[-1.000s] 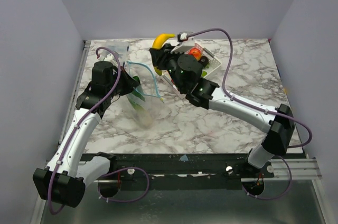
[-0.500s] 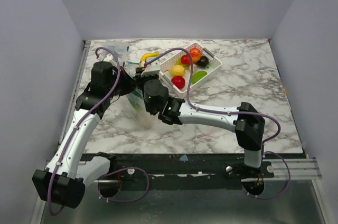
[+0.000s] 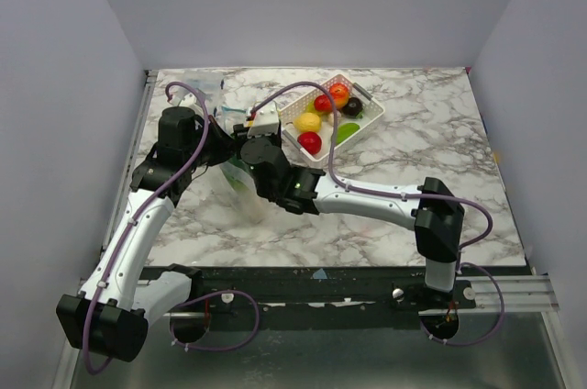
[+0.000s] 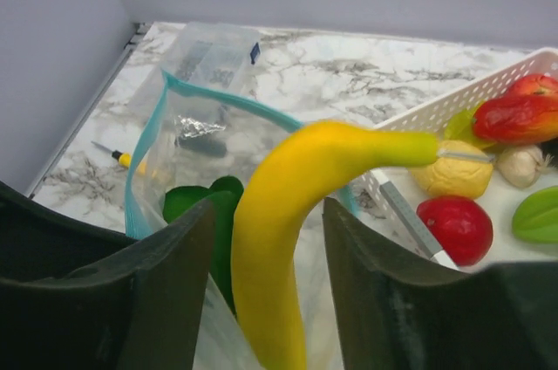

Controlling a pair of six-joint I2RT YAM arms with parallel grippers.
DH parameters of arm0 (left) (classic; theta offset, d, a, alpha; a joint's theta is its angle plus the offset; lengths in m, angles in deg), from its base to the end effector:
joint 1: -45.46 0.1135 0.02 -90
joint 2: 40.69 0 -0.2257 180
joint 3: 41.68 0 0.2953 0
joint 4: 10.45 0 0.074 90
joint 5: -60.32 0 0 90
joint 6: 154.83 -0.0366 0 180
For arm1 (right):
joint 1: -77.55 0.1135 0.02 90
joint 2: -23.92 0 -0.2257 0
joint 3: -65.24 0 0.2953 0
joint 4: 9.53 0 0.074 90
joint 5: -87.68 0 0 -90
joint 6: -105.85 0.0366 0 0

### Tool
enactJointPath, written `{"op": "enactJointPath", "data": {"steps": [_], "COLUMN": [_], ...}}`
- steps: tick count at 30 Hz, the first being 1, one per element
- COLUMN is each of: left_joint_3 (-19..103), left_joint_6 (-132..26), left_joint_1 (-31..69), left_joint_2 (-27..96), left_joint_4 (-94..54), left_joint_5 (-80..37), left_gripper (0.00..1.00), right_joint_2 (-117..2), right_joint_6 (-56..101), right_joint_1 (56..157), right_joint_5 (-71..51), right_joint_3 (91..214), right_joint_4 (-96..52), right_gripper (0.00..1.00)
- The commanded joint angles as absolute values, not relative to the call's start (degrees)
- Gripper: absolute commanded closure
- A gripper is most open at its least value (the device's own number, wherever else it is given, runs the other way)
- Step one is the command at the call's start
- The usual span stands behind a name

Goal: Place the food in the zip-top bag and seal the zipper
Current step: Place the fake fruit in the zipper food storage bag.

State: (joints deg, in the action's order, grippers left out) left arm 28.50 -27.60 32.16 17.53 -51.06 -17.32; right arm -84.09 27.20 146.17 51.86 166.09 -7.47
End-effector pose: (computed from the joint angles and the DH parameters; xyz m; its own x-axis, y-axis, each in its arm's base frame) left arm 0.2769 -0.0735 0.3139 -0.6181 -0.4612 -0.6366 0.0422 0.7892 -0.6127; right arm 0.2018 0.4341 0.2829 -0.0811 0.1088 -0.9907 -0.2393 0.9628 0.1254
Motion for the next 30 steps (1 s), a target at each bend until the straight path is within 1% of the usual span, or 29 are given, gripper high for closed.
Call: {"op": "enactJointPath", "data": {"steps": [1,5,16,20,25,30], "left_joint_3": [28.58,28.49,28.32,29.00,30.44,28.85], "left_joint_6": [-28.44,-28.44,-28.91,-29.97,-30.90,-29.71], "left_joint_1": [32.74,32.85,33.16,33.64,34.45,34.65], "left_joint_2": [16.67,16.64,16.88,16.67,16.27,16.84], "left_joint_4": [-51.09,-51.03,-50.36,-50.48,-52.69,-50.43], "left_joint_5": [-16.90,-16.86,-15.32,-13.79,-17.20,-14.59], "left_gripper": [1.00,1.00,1.00,1.00,1.00,1.00], "right_joint_2": [-85.49,-86.24,-82.97,-80.15,-74.47,-71.28], "right_joint_6": [33.16,35.98,33.42,32.33,33.12,39.06], "right_joint_1": [146.14,146.13,145.78,144.38,138.06,126.59], "right_joint_5": [49.25,46.69,41.82,42.54,41.52,31.89], "right_joint_3": [172.57,176.19,179.18,178.73,173.84,168.23], "right_joint_4": [-24.51,-32.93,-34.89,-34.51,-31.41,-29.49], "right_gripper": [0.39,0.35,0.35,0.35,0.35,0.34]}}
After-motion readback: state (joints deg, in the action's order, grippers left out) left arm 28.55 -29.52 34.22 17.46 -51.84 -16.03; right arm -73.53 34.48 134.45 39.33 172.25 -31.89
